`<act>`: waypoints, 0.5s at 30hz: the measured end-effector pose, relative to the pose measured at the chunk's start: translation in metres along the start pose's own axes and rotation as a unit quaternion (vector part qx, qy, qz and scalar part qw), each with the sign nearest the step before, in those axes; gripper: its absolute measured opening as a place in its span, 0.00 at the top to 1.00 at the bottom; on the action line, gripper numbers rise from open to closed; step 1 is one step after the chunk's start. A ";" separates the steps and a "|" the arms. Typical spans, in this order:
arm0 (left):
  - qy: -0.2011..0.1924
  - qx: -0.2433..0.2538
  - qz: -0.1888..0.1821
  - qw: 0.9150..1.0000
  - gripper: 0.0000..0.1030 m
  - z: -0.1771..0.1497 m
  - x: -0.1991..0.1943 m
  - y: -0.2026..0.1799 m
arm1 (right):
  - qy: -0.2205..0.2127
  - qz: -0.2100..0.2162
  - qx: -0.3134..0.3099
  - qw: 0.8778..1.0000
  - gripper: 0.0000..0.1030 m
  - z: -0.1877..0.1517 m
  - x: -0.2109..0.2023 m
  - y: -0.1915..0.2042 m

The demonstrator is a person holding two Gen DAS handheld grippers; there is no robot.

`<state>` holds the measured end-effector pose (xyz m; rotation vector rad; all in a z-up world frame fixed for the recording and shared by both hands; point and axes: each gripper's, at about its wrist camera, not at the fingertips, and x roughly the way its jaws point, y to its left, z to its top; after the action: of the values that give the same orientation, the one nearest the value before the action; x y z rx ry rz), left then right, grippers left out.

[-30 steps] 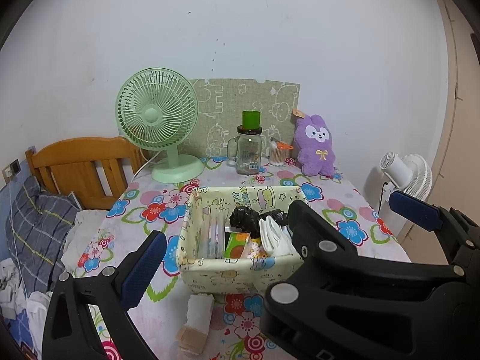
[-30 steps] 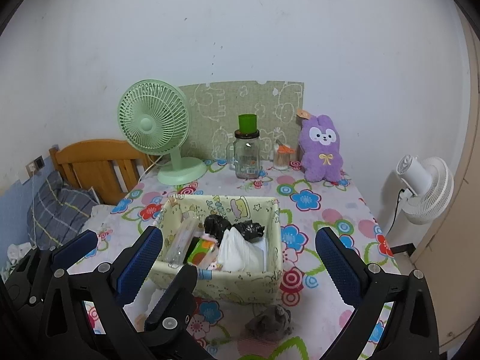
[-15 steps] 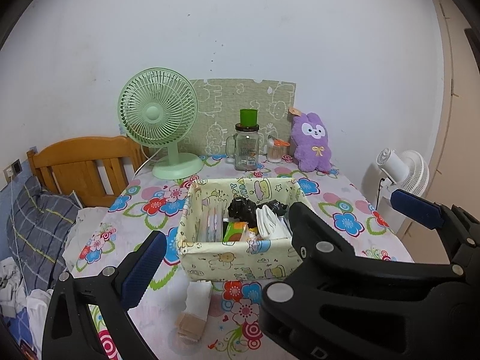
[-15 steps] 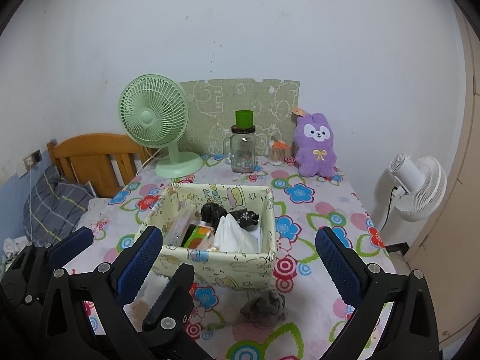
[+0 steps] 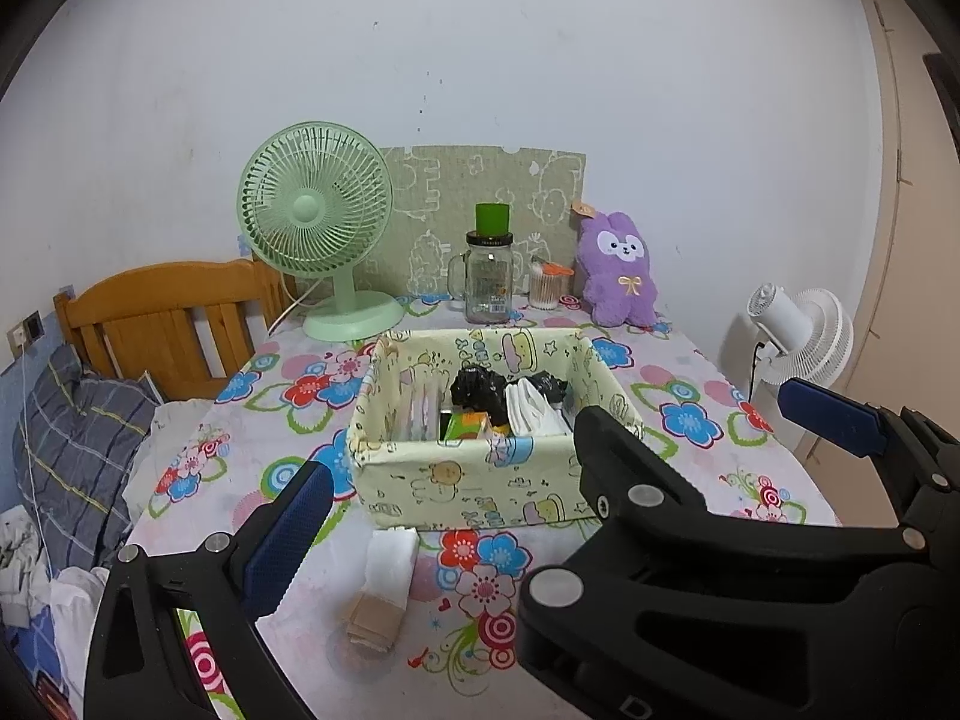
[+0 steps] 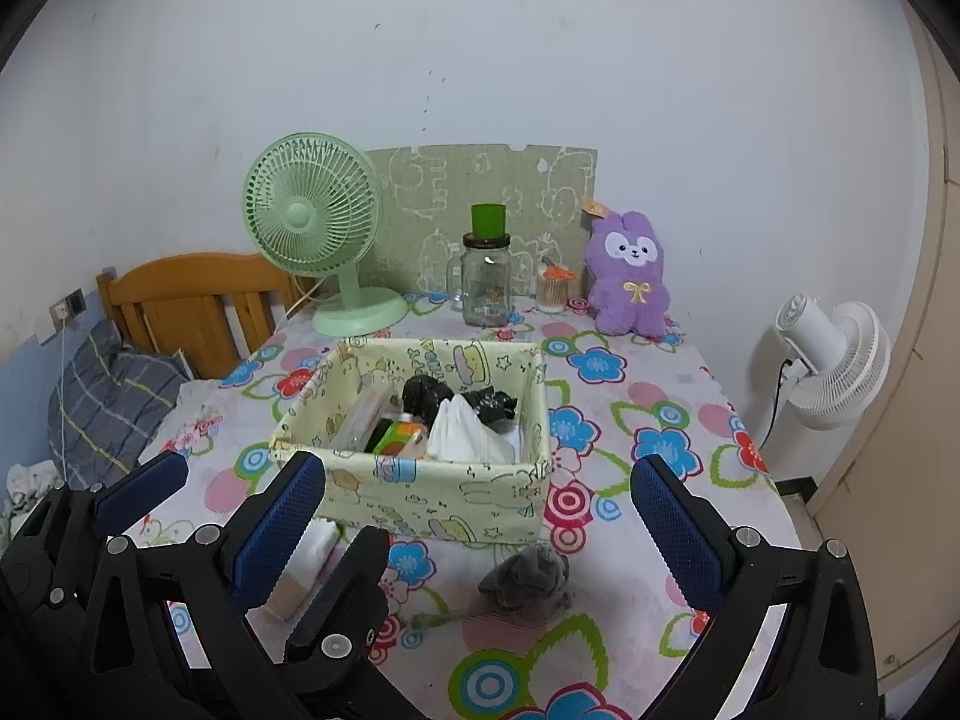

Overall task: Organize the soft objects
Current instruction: 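Move the left tool toward the folded beige pack while the right tool approaches the grey beanie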

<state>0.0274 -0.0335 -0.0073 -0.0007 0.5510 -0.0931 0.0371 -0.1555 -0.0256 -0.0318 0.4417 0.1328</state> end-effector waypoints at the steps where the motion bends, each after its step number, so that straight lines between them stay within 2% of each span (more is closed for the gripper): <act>1: 0.001 0.000 0.000 1.000 0.02 -0.001 0.001 0.000 | 0.002 0.000 0.000 1.000 0.00 -0.002 0.000 0.000; 15: 0.005 0.006 0.002 1.000 0.02 -0.023 0.006 -0.001 | 0.005 0.003 0.011 1.000 0.00 -0.026 0.005 -0.002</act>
<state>0.0208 -0.0346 -0.0300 0.0123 0.5606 -0.0928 0.0311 -0.1585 -0.0511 -0.0108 0.4540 0.1330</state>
